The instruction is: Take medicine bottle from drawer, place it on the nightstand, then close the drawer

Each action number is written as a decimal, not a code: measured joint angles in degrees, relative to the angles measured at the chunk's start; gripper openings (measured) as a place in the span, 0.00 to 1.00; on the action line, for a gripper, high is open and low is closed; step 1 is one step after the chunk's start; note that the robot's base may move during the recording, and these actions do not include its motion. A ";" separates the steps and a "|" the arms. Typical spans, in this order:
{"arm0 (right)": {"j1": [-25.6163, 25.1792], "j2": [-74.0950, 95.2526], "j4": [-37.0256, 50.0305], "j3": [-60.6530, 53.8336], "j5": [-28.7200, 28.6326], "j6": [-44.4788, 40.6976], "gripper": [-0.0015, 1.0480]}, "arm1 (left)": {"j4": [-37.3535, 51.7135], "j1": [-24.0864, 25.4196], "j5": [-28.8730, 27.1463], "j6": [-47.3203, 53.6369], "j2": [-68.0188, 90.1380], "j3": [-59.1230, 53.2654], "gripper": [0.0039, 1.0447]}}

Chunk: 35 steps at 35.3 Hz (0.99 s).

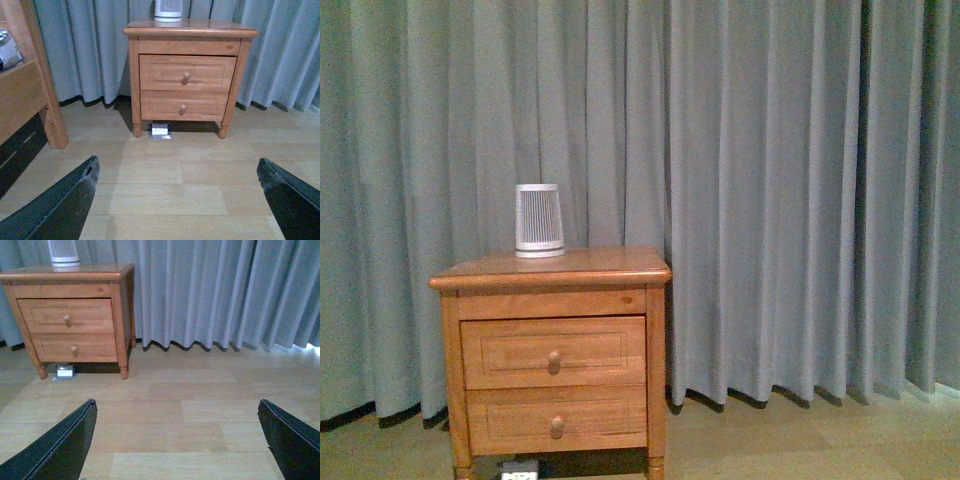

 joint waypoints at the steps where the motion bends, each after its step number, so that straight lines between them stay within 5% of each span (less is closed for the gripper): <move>1: 0.00 0.00 0.00 0.00 0.00 0.00 0.93 | 0.00 0.00 0.00 0.00 0.00 0.00 0.94; 35: 0.00 0.00 0.00 0.00 0.02 0.00 0.93 | 0.00 0.00 0.00 0.00 0.00 0.00 0.94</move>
